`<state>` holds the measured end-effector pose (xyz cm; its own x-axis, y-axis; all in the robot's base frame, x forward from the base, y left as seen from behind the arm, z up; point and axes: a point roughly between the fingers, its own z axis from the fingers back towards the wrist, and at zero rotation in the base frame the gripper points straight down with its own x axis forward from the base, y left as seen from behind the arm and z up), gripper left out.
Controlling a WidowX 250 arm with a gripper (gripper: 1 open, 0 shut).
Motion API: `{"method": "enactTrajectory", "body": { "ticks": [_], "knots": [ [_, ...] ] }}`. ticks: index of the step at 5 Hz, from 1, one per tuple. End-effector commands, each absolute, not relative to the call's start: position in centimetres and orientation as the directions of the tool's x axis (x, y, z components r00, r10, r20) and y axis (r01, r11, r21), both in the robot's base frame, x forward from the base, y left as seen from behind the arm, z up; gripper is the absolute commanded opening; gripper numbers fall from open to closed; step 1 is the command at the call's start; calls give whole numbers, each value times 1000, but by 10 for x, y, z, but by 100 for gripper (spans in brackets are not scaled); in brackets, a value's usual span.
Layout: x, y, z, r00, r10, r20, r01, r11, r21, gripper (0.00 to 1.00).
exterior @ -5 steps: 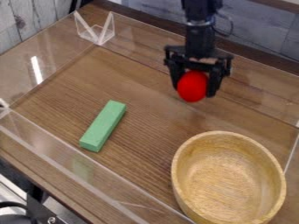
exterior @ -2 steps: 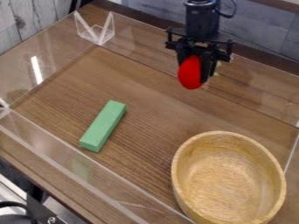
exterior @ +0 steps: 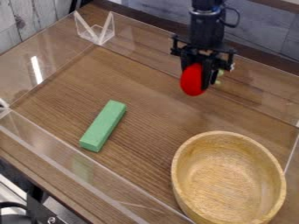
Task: Move the red fruit to the right
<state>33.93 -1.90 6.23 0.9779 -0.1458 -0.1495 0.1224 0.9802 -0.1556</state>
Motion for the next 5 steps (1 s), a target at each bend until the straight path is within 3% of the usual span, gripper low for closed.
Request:
{"method": "enactTrajectory", "body": {
  "ticks": [1, 2, 3, 4, 5],
  "knots": [
    [351, -22, 72, 982, -164, -97, 148, 977, -151, 0],
    [351, -23, 63, 981, -161, -109, 143, 977, -157, 100],
    [361, -15, 62, 985, -124, -117, 104, 981, -164, 100],
    [367, -7, 75, 993, -78, -92, 62, 984, -167, 100],
    [359, -4, 87, 998, -37, -57, 27, 985, -169, 100]
  ]
}}
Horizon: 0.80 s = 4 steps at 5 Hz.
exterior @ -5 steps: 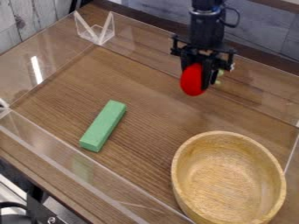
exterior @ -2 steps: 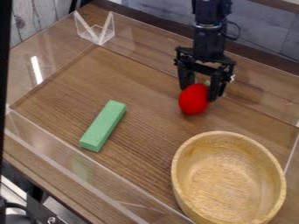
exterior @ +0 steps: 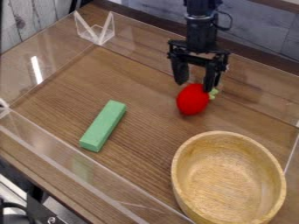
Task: Move the red fruit to the right
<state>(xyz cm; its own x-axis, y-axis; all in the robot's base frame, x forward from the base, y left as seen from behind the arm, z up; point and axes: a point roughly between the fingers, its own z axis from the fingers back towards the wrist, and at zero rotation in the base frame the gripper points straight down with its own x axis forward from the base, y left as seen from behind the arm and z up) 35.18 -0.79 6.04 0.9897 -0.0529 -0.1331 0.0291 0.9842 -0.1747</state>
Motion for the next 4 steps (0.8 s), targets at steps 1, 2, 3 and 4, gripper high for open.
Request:
{"method": "enactTrajectory", "body": {
  "ticks": [1, 2, 3, 4],
  "knots": [
    [349, -3, 100, 1000, -8, -19, 4, 986, -168, 100],
    [341, 5, 114, 998, 58, 22, -54, 985, -166, 100],
    [336, 5, 115, 995, 89, 55, -79, 984, -157, 100],
    [339, -12, 114, 996, 45, 75, -33, 989, -146, 100]
  ]
}}
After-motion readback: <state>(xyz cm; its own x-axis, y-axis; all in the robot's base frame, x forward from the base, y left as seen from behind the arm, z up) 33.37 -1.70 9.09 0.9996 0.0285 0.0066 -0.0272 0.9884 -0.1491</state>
